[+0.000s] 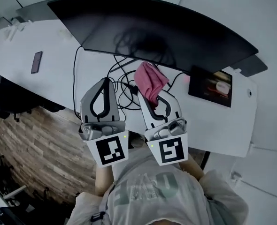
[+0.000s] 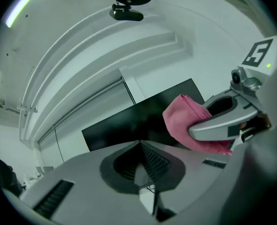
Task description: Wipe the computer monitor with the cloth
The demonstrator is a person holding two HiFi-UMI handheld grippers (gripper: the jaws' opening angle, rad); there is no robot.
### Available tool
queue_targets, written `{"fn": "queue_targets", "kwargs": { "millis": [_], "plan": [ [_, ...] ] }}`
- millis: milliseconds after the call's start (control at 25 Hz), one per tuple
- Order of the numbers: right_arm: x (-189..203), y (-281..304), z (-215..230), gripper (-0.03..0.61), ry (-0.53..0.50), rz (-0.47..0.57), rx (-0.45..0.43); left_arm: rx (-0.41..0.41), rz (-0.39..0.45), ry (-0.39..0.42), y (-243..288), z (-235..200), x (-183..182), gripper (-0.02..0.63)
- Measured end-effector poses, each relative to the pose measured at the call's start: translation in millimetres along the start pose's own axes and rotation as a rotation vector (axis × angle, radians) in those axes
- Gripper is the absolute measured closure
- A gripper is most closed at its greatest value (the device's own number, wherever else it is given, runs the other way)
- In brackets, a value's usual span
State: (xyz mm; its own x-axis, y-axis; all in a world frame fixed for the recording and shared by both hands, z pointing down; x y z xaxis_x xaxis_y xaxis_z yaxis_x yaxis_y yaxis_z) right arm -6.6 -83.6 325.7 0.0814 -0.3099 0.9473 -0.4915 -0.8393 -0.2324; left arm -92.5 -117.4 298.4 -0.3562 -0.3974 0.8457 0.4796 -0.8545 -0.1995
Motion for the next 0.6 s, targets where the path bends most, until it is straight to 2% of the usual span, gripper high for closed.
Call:
{"fn": "queue_targets", "kwargs": {
  "millis": [160, 240, 360, 600],
  "plan": [
    [-0.7, -2.1, 2.5, 0.522, 0.005, -0.004, 0.068, 0.090, 0.067, -0.017, 15.2, 10.2, -7.4, 0.609],
    [-0.4, -1.8, 0.3, 0.522, 0.018, -0.009, 0.057, 0.118, 0.083, -0.014, 16.8, 14.9, -10.9, 0.609],
    [-4.9, -2.6, 10.0, 0.522, -0.023, -0.022, 0.049, 0.151, 0.084, -0.052, 18.7, 29.6, -14.3, 0.609],
    [-32.9, -6.4, 51.6, 0.522, -0.107, 0.024, 0.202, 0.258, 0.168, -0.081, 35.7, 52.9, -39.8, 0.609]
  ]
}}
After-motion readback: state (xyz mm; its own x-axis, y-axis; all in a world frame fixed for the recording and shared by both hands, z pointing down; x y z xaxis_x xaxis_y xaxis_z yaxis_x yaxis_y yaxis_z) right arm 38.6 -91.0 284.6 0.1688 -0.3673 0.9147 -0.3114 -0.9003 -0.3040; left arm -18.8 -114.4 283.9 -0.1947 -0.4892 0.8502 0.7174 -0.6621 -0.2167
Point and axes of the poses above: the fingertips, and each gripper's own axes: y forward along the fingers, z to its right, x out of its underside, the point moved 1 cm from there along -y, backward along the fingers, and after that the axes turned 13 degrees about z, right-handed, at the moved point
